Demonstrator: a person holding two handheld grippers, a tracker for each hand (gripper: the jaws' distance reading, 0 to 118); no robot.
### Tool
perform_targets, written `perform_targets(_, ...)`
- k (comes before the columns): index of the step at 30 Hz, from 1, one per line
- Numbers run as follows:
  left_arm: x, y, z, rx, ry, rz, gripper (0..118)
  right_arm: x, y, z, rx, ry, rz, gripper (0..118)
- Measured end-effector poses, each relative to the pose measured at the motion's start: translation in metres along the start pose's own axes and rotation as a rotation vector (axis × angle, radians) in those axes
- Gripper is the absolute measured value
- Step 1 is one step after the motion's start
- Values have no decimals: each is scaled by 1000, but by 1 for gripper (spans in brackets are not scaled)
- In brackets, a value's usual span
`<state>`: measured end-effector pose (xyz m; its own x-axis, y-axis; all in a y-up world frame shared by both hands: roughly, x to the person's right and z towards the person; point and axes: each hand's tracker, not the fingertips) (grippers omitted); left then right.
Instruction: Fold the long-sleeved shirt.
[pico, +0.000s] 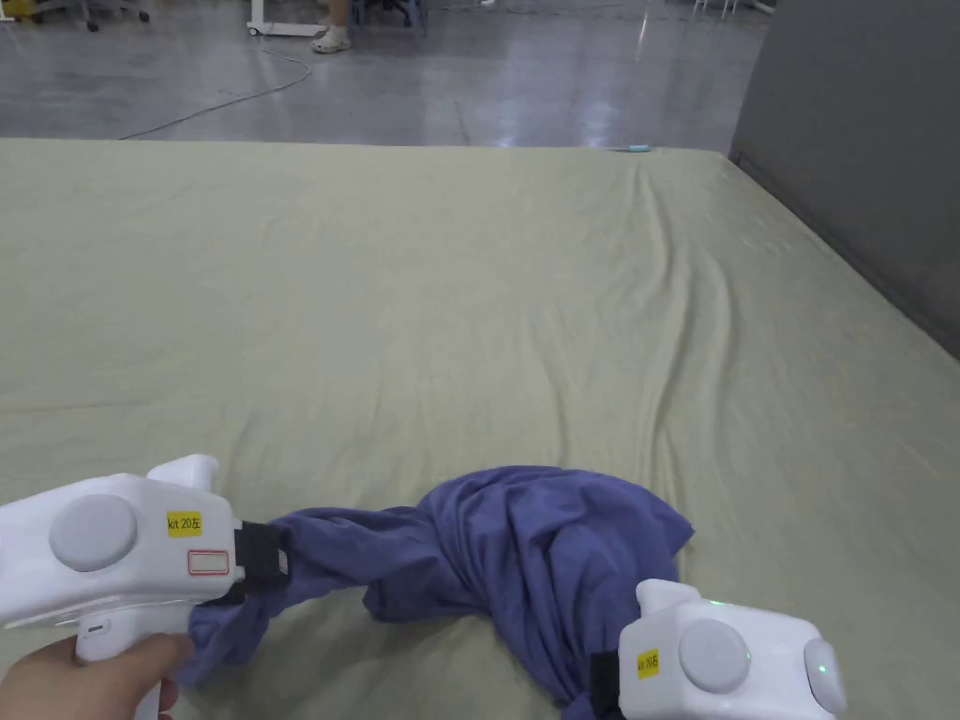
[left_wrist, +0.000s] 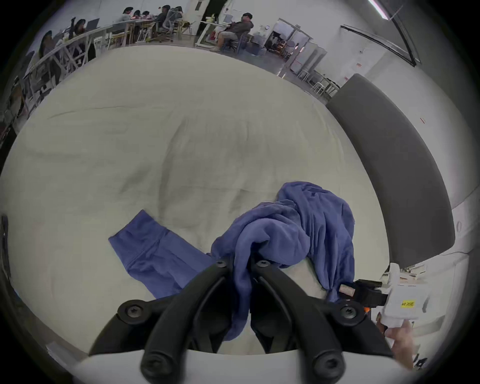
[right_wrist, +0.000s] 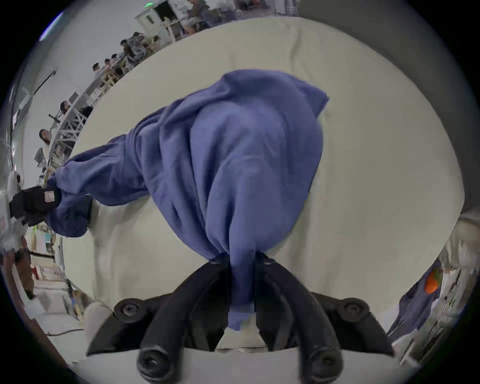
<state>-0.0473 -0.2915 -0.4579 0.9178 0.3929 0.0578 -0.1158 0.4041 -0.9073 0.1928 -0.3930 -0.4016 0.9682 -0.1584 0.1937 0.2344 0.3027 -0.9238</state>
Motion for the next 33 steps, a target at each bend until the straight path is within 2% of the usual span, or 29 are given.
perform_targets(2,-7,0,8,-3,-14,20,4,-1,-2,13,50,34,39,12)
perform_targets(4,-7,7,26,14,-60,66,4,4,-1,40,136,71,23,11)
perform_targets(9,1,33,96,135,-141,67,4,15,31,149,389,110,81,11)
perform_targets(12,13,56,145,244,-177,37,4,16,66,219,540,87,140,2)
perform_targets(14,19,72,168,320,-143,-5,4,13,91,257,589,65,145,2)
perform_targets(16,27,104,191,368,-116,38,4,7,118,290,648,35,162,2)
perform_targets(19,27,141,236,418,-196,61,4,-10,153,319,700,-37,206,1)
perform_targets(24,29,209,257,503,-48,39,4,-40,214,358,719,-103,254,1)
perform_targets(27,26,262,268,551,-13,104,3,-51,263,373,696,-113,223,1)
perform_targets(29,30,286,262,540,26,91,3,-58,296,378,657,-104,198,1)
perform_targets(31,32,311,262,539,14,113,3,-61,331,376,609,-97,140,1)
perform_targets(33,31,330,256,530,12,131,3,-65,358,373,595,-109,133,1)
